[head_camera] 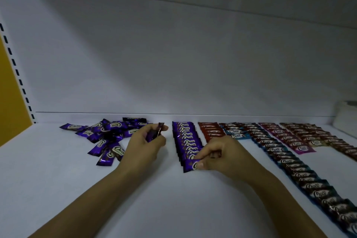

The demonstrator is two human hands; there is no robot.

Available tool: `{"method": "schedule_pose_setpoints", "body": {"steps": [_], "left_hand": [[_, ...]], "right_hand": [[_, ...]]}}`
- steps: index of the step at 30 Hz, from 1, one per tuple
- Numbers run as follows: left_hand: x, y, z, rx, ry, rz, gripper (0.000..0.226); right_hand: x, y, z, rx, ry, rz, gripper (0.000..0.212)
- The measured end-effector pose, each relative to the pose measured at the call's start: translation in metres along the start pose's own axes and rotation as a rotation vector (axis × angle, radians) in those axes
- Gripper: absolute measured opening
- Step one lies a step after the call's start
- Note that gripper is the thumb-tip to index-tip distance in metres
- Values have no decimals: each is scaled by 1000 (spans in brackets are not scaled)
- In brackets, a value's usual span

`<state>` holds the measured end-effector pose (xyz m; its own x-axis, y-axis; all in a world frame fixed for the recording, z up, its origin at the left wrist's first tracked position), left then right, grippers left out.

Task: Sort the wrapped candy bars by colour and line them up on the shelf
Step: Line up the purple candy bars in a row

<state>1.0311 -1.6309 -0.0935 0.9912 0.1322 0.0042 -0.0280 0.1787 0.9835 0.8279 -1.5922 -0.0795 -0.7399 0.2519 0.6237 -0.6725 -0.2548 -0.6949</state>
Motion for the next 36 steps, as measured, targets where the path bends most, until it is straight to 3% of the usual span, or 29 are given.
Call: {"method": "schedule_pose_setpoints", "body": {"steps": [4, 8, 13, 17, 19, 22, 24, 29, 32, 36], "left_hand": [[-4, 4, -4, 31, -33, -69, 27], [-7, 4, -9, 48, -185, -130, 21], [-3, 7, -10, 15, -184, -137, 12], [-4, 12, -15, -23, -293, -79, 20], [-7, 13, -18, -42, -348, -64, 25], [-10, 14, -20, -69, -345, -60, 31], [-10, 14, -18, -49, -307, -94, 31], [-8, 12, -16, -76, -242, -137, 6], [-9, 14, -17, -176, -184, -146, 8], [-5, 16, -12, 22, -257, -254, 18]], "right_hand": [[-3, 6, 0, 24, 35, -145, 17], [-3, 1, -1, 71, 74, -193, 17], [-4, 1, -1, 100, 71, -237, 21], [-1, -13, -1, 109, 263, 142, 17], [-2, -20, -1, 115, 248, 308, 16], [-1, -25, -2, 77, 166, 393, 12], [2, -22, -1, -23, 201, 478, 20], [3, -24, -3, -133, 108, 539, 7], [1, -26, -4, -175, 46, 604, 28], [0, -26, -5, -147, 35, 623, 32]]}}
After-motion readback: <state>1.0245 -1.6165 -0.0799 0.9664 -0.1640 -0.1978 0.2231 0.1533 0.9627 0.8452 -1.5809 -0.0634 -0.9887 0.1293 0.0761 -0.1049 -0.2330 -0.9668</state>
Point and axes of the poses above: each hand's wrist, its own z-axis towards the middle knuckle, its own x-axis out of the back of the hand, y = z × x, the point moved 1 cm from there along z, towards the middle knuckle, and after that the axes turned 13 degrees about y, right-handed, at the moved point
